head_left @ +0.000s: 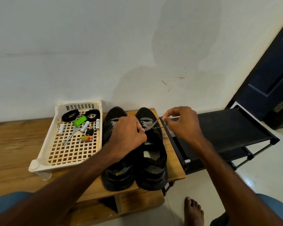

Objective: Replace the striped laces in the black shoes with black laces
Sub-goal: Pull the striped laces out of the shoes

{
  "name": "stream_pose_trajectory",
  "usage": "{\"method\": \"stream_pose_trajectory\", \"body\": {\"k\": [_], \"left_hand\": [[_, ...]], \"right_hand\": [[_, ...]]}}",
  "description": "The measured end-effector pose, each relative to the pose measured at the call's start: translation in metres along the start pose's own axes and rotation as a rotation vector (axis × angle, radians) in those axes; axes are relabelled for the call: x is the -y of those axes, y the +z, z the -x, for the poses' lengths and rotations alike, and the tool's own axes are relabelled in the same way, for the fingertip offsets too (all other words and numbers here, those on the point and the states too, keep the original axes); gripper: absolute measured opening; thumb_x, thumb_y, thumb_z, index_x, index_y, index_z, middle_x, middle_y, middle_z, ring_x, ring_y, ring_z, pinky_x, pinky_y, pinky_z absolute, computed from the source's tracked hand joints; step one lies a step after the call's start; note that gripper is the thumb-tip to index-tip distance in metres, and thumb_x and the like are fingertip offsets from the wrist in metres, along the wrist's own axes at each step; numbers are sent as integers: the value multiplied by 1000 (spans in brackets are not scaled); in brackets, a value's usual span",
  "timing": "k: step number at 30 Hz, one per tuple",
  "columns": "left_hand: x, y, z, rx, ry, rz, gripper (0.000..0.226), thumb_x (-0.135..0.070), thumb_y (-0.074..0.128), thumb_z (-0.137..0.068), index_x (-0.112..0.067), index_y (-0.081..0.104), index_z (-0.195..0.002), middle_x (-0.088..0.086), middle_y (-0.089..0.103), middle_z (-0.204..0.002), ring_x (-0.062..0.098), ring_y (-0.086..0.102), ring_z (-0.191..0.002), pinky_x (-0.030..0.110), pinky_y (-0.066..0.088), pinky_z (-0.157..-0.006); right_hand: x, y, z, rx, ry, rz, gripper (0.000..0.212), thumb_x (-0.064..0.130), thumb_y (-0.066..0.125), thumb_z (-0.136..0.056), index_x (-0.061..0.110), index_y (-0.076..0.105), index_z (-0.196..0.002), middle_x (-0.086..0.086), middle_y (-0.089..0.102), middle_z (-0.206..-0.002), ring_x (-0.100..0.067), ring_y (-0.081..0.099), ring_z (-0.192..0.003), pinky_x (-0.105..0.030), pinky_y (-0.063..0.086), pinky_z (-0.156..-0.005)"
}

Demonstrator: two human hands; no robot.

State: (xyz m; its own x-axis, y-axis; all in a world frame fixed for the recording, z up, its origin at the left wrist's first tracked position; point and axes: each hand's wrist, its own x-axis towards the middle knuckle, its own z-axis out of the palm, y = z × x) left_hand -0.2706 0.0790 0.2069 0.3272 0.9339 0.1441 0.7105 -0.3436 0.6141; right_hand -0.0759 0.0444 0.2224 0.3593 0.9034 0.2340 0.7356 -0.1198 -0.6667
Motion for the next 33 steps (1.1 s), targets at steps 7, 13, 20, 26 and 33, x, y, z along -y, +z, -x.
{"method": "stream_pose_trajectory", "body": {"k": [7, 13, 20, 26, 33], "left_hand": [[2, -2, 1, -9, -4, 15, 5, -20, 73, -85, -22, 76, -82, -8, 73, -81, 3, 65, -73, 16, 47, -64], [3, -1, 2, -21, -17, 14, 4, -20, 73, -86, -21, 76, -82, -8, 72, -81, 3, 65, -71, 9, 44, -60], [3, -1, 1, -49, 6, -10, 10, -19, 73, -87, -20, 77, -77, -4, 74, -76, 4, 64, -63, 12, 49, -57], [3, 0, 5, -58, 19, -14, 10, -22, 72, -89, -19, 78, -81, -4, 74, -78, 6, 65, -67, 13, 48, -59], [2, -3, 5, -42, -2, 26, 11, -19, 72, -88, -19, 79, -78, -4, 75, -79, 7, 68, -70, 7, 43, -57]], "right_hand": [[21, 36, 18, 279, -315, 314, 22, 23, 79, -87, 21, 81, -108, -1, 67, -128, -19, 63, -114, -36, 56, -93], [22, 33, 10, 264, -230, 156, 11, 17, 80, -87, 22, 84, -96, 4, 71, -129, -12, 65, -112, -26, 52, -87], [10, 4, 0, -170, 141, -322, 11, 18, 84, -83, 28, 79, -81, 3, 77, -112, -6, 70, -100, -32, 56, -96], [15, 12, 8, 104, -41, -4, 55, 36, 81, -87, 17, 64, -136, 0, 59, -143, -17, 51, -136, -28, 38, -107], [27, 39, 17, 241, -304, 416, 23, 27, 76, -91, 24, 79, -113, 0, 58, -146, -20, 48, -137, -46, 42, -113]]}}
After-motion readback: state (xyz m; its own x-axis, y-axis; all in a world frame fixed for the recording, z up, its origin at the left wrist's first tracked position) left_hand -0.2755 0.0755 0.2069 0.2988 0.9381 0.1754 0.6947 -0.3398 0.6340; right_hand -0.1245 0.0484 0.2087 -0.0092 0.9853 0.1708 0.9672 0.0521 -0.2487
